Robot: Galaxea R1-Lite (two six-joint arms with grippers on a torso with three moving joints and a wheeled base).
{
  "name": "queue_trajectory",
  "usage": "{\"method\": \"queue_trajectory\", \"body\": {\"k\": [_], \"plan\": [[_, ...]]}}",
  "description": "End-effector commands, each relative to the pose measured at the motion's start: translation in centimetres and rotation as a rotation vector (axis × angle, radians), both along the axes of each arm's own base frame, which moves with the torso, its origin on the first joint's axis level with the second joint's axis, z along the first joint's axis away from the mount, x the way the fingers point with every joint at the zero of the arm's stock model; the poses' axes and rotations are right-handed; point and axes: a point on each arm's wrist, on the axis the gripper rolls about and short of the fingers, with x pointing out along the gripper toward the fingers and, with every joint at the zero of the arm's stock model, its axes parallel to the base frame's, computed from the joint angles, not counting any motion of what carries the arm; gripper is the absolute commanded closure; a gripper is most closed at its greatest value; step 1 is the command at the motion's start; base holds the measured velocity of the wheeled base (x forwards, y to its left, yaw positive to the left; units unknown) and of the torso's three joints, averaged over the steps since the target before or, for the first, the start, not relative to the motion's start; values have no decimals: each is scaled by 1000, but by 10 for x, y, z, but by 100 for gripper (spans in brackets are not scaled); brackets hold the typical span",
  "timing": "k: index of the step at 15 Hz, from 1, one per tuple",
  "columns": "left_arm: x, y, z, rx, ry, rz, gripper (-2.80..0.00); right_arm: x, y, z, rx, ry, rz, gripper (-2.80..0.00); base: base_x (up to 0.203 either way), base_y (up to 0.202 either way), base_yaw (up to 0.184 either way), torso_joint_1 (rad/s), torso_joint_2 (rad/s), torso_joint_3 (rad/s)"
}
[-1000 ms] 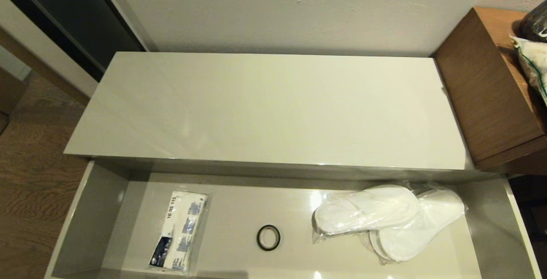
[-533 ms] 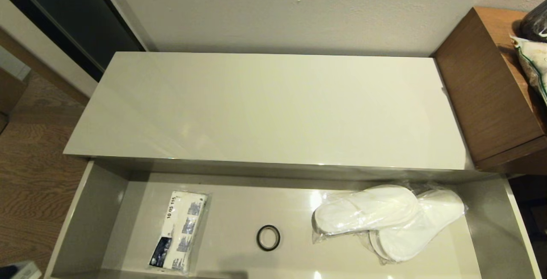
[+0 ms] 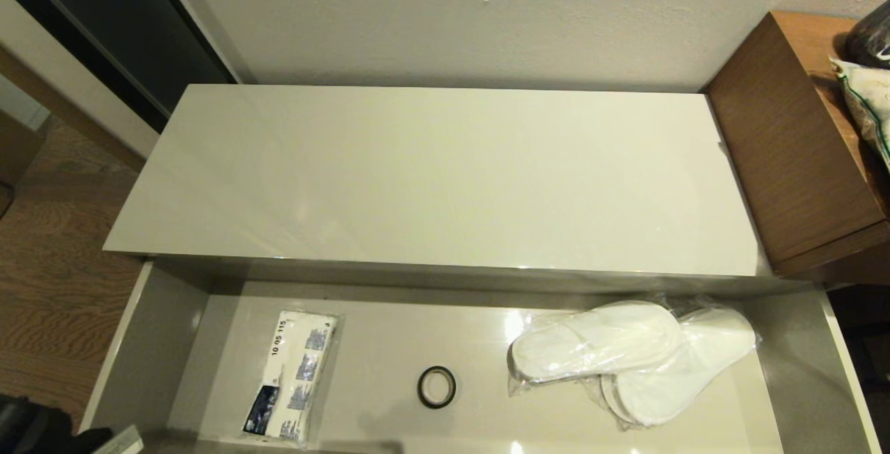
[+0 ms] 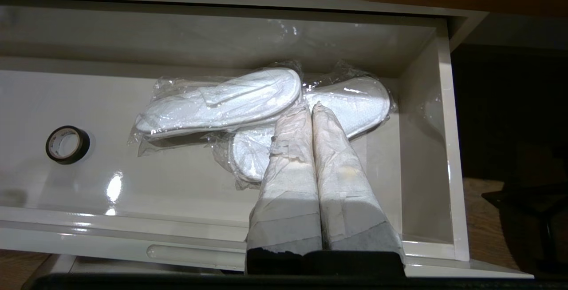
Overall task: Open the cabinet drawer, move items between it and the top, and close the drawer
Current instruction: Close the drawer
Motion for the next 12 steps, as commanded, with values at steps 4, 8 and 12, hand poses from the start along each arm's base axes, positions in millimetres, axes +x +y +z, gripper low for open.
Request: {"method": "queue_trajectory", "body": {"k": [4, 8, 12], "plan": [[-1, -3, -13, 3, -14, -49, 0, 0, 0, 0, 0, 1, 0, 0, 0, 0, 0, 0, 0, 0], [18, -4, -30, 32, 57, -1, 0, 0, 0, 0, 0, 2, 0, 0, 0, 0, 0, 0, 0, 0], [28, -5, -50, 40, 91, 18, 0, 0, 0, 0, 0, 1, 0, 0, 0, 0, 0, 0, 0, 0]]}}
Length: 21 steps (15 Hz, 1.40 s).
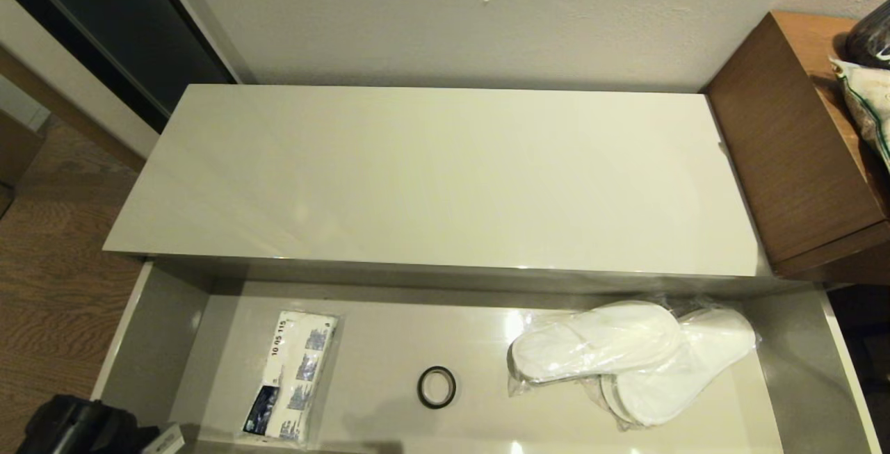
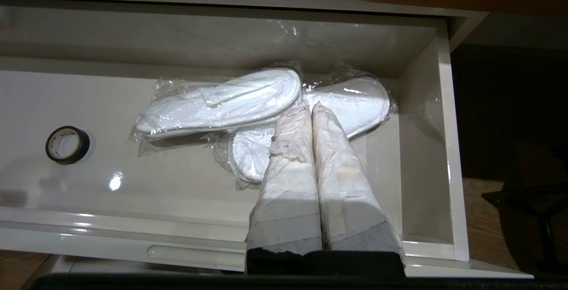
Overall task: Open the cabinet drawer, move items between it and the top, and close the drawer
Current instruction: Close the drawer
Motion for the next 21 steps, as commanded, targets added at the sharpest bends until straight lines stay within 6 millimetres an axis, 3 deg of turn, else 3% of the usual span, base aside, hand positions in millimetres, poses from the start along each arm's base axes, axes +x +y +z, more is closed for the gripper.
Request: {"method": "queue_trajectory", "body": {"k": [1, 5, 11, 15, 18, 21], "plan": [[6, -1, -13, 6, 76, 12, 0, 0, 0, 0, 0, 1, 1, 0, 0, 0, 0, 0, 0, 0], [20, -1, -24, 10, 25, 93, 0, 0, 0, 0, 0, 1, 1, 0, 0, 0, 0, 0, 0, 0], [52, -2, -11, -13, -239, 356, 0, 0, 0, 0, 0, 2, 1, 0, 0, 0, 0, 0, 0, 0], [85, -8, 4, -53, -299, 518, 0, 0, 0, 0, 0, 1, 0, 0, 0, 0, 0, 0, 0, 0], [119, -15, 29, -94, -273, 667, 0, 0, 0, 0, 0, 1, 1, 0, 0, 0, 0, 0, 0, 0], [136, -19, 56, -136, -263, 753, 0, 0, 0, 0, 0, 1, 1, 0, 0, 0, 0, 0, 0, 0]]}}
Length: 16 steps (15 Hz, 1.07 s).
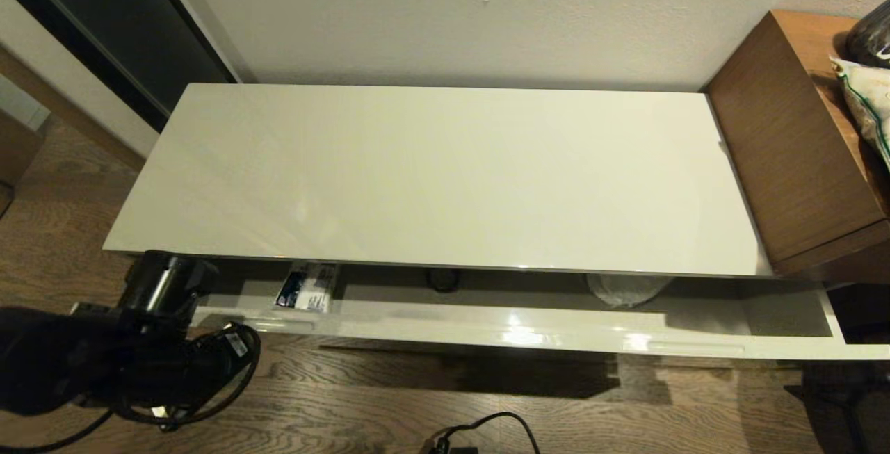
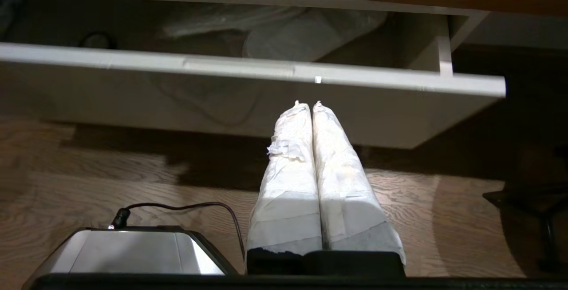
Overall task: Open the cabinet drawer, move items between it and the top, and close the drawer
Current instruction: Close the drawer
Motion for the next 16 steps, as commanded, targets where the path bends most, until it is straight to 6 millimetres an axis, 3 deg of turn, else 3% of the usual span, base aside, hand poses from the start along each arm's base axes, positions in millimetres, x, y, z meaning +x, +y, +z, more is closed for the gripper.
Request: {"method": "queue_trajectory", "body": {"k": [1, 4, 8, 16], "plan": [[8, -2, 18, -17, -52, 11, 0, 0, 0, 0, 0, 0, 1, 0, 0, 0, 0, 0, 0, 0], [13, -2, 35, -27, -94, 17, 0, 0, 0, 0, 0, 0, 1, 0, 0, 0, 0, 0, 0, 0], [18, -1, 41, -22, -112, 33, 0, 0, 0, 0, 0, 2, 1, 0, 0, 0, 0, 0, 0, 0], [39, 1, 28, 117, -75, 163, 0, 0, 0, 0, 0, 0, 1, 0, 0, 0, 0, 0, 0, 0]]}}
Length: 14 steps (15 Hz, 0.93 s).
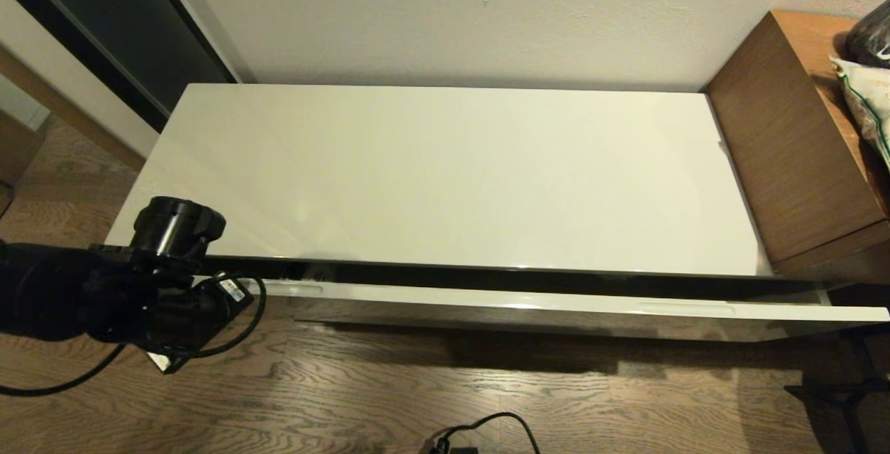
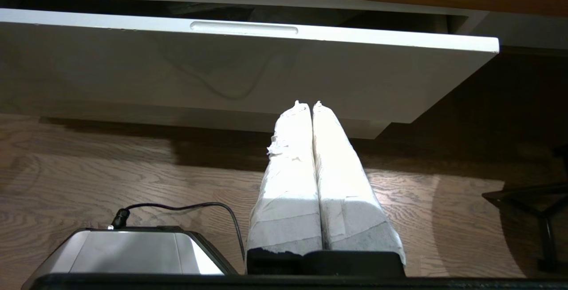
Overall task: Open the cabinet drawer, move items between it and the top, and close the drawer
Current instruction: Close the drawer
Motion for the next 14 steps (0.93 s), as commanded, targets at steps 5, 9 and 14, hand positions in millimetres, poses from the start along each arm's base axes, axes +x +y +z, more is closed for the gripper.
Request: {"method": "queue_trajectory", "body": {"k": [5, 9, 14], "plan": [[14, -2, 8, -45, 72, 102, 0, 0, 0, 0, -1, 1, 1, 0, 0, 0, 0, 0, 0, 0], [14, -2, 16, -56, 50, 100, 0, 0, 0, 0, -1, 2, 1, 0, 0, 0, 0, 0, 0, 0], [17, -3, 15, -52, 50, 102, 0, 0, 0, 0, -1, 2, 0, 0, 0, 0, 0, 0, 0, 0]]}}
